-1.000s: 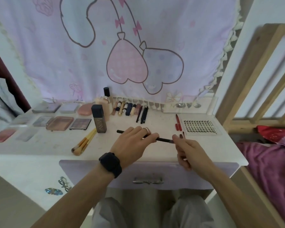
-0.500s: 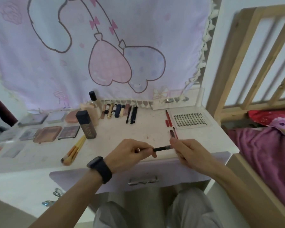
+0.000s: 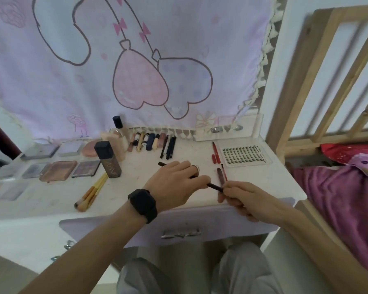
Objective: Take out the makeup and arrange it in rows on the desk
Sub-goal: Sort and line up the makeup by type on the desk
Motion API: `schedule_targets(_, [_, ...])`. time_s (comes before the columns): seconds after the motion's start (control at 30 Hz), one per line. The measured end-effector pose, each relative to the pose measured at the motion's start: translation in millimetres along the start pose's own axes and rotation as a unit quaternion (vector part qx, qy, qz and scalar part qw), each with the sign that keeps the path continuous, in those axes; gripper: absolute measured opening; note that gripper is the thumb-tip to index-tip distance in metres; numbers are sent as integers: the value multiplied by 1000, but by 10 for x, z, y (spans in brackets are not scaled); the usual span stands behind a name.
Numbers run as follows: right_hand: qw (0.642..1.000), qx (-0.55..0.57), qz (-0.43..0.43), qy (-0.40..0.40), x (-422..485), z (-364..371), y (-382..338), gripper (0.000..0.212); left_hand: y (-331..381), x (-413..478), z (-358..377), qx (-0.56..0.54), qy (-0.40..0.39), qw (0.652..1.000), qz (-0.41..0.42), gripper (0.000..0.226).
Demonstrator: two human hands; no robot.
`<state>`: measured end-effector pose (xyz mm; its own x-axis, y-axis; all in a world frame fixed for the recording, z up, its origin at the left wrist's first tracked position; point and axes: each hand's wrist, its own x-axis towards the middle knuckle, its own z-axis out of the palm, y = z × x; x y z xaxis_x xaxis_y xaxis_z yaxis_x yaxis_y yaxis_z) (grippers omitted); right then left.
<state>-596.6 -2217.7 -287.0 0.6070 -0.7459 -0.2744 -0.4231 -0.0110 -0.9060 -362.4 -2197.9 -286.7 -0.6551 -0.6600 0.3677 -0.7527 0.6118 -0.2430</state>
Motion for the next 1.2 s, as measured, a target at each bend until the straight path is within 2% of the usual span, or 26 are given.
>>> schedule_targets(0.1, [995, -93, -2, 30, 26, 80, -5, 33, -33, 2, 66, 49, 14, 997, 53, 28])
schedule_targets(0.17, [984, -169, -12, 54, 34, 161, -35, 35, -78, -6, 60, 82, 33, 993, 82, 30])
schedule_targets(0.3, [936, -332, -54, 99, -82, 205, -118, 35, -116, -26, 7, 88, 45, 991, 95, 26])
schedule_targets(0.37, [910, -385, -54, 143, -198, -27, -22, 38, -320, -152, -46, 64, 57, 996, 23, 33])
schedule_targets(0.4, [913, -362, -47, 184, -255, -184, 75, 38, -480, -259, -69, 56, 66, 996, -23, 39])
schedule_targets(0.47, [936, -234, -41, 261, -288, -444, 239, 34, -787, -422, -22, 57, 83, 988, -114, 44])
schedule_targets(0.53, [953, -130, -52, 270, -145, -502, 314, 31, -810, -377, 73, -4, 99, 968, -232, 31])
schedule_targets(0.57, [957, -93, -59, 268, -50, -463, 296, 28, -718, -282, 114, -64, 112, 949, -288, 24])
schedule_targets(0.63, [956, -56, -84, 274, 140, -365, 232, 25, -517, -47, 223, -181, 129, 897, -381, 28])
schedule_targets(0.73, [949, -50, -112, 291, 327, -267, 170, 20, -402, 228, 393, -354, 117, 802, -467, 31])
schedule_targets(0.77, [947, -38, -117, 296, 367, -245, 166, 17, -396, 307, 441, -420, 112, 752, -495, 32])
schedule_targets(0.83, [942, -15, -117, 315, 432, -204, 177, 10, -355, 465, 488, -542, 107, 624, -553, 31])
schedule_targets(0.87, [935, -8, -117, 334, 465, -201, 202, 6, -352, 537, 509, -575, 107, 573, -574, 29])
schedule_targets(0.9, [928, -4, -114, 355, 487, -210, 249, 4, -366, 587, 551, -583, 100, 547, -592, 25])
schedule_targets(0.97, [917, -18, -99, 386, 528, -266, 375, 2, -450, 681, 649, -552, 64, 548, -625, 18])
schedule_targets(1.1, [895, -54, -55, 439, 550, -358, 664, 4, -666, 770, 798, -409, -54, 635, -653, 15])
schedule_targets(1.2, [890, -83, -43, 447, 594, -364, 753, 7, -727, 848, 830, -359, -92, 677, -636, 17])
